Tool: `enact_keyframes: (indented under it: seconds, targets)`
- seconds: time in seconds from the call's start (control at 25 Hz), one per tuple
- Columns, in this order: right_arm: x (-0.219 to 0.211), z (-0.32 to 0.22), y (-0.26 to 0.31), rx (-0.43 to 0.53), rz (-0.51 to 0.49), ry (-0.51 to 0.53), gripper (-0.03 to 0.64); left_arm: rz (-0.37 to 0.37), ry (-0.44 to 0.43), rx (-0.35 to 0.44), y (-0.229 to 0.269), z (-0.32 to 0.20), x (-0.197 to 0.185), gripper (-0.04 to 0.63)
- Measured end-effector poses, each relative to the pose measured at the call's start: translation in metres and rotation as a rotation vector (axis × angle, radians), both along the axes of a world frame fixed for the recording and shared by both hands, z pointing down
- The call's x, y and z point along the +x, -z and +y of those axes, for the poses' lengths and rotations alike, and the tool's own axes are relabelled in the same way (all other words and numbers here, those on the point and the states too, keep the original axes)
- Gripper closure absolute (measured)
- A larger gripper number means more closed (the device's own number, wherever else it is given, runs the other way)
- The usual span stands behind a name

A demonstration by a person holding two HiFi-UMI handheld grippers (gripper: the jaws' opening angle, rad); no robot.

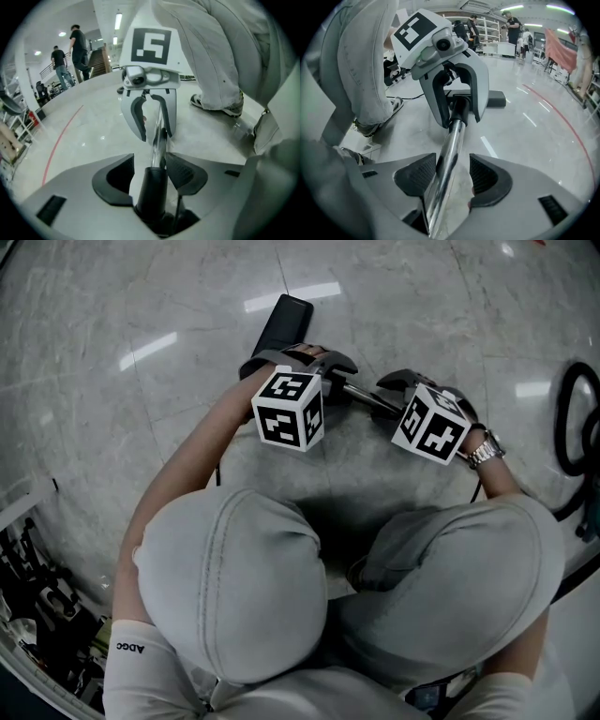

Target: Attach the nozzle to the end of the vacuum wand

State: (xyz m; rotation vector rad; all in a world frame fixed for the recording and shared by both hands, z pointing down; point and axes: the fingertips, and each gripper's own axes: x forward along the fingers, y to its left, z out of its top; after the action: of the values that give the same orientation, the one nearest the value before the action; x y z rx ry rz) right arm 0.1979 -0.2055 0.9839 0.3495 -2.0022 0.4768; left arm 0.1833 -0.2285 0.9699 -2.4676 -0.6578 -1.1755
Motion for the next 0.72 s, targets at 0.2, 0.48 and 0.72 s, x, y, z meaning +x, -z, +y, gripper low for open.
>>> enact_keyframes:
  seconds: [0.2, 0.48, 0.72]
  targets:
    - [-0.010, -0.018, 0.018, -0.046, -0.169, -0.177, 0.419, 0.072, 0.120, -0.146, 0.016, -0.004, -0.001, 0.393]
    - [-0.003, -0.055, 0.042, -0.012, -0.301, -0.383, 0.419, 0.205, 0.311, -0.212, 0.043, -0.028, 0.010, 0.393]
    - [0.006, -0.075, 0.058, 0.057, -0.323, -0.464, 0.420, 0.324, 0.529, -0.238, 0.073, -0.067, 0.009, 0.394]
